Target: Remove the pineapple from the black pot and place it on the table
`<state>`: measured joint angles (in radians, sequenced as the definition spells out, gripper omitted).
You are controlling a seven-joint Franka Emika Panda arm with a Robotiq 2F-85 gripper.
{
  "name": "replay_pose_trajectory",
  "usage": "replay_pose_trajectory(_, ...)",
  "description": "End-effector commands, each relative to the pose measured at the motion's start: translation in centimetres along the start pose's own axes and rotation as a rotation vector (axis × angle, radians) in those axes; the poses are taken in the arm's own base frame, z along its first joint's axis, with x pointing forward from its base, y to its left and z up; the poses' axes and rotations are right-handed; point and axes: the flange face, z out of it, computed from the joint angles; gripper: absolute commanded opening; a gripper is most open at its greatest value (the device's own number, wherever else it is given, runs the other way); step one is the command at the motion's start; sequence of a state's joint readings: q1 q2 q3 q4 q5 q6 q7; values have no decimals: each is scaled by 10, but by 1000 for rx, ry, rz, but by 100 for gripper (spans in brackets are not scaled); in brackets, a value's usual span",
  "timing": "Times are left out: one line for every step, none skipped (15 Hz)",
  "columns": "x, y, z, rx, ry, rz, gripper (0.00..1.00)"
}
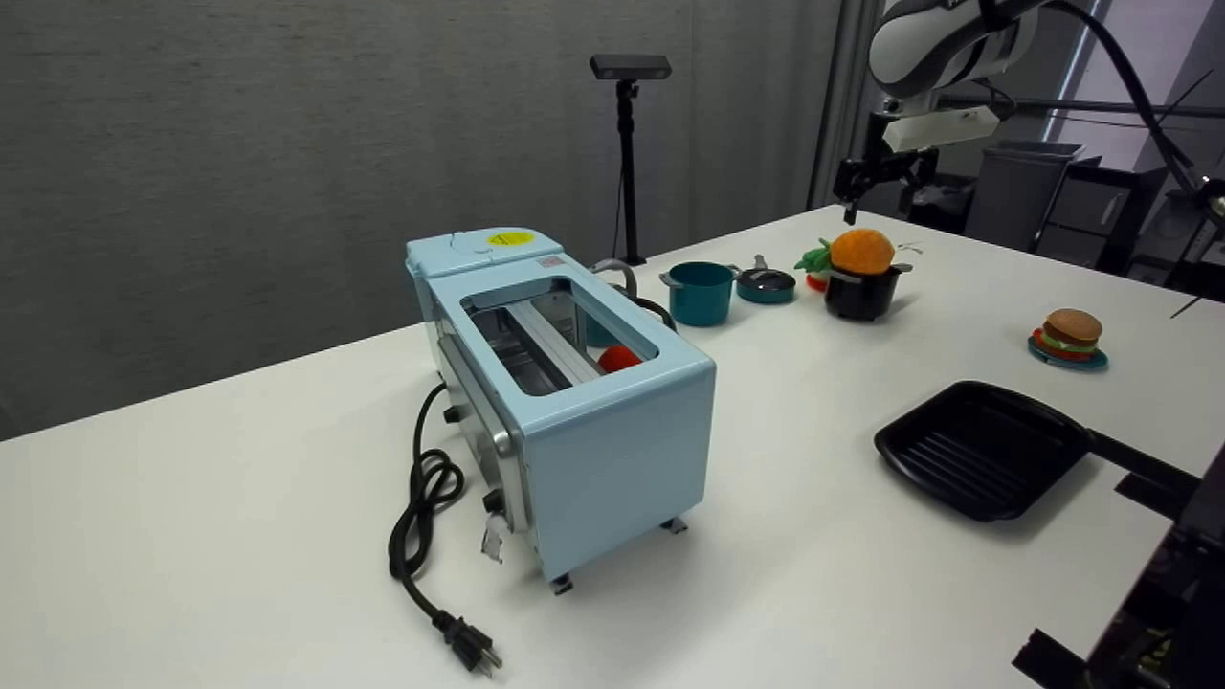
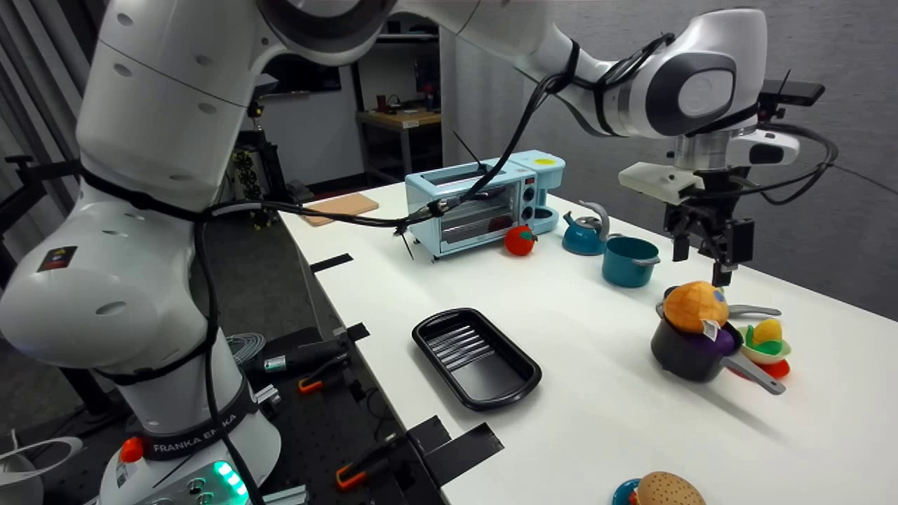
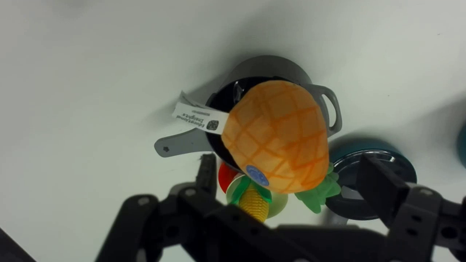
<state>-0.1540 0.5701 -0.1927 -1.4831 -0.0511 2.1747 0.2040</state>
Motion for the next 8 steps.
replay_pose_trajectory(16,-6,14,-21,-27,-22,100)
replay_pose_trajectory(17,-7,18,-25,-34,-25,100)
replay_pose_trajectory(17,-8,22,-35,-41,-31,100)
replay_pose_trajectory(17,-8,24,-42,-46,-34,100)
replay_pose_trajectory(17,-7,26,-54,-56,-42,100)
replay_pose_trajectory(17,-5,26,-65,-59,-54,100)
replay_pose_trajectory(17,-4,25,-79,-67,-71,100)
replay_pose_trajectory(16,-2,26,-94,-73,-85,100)
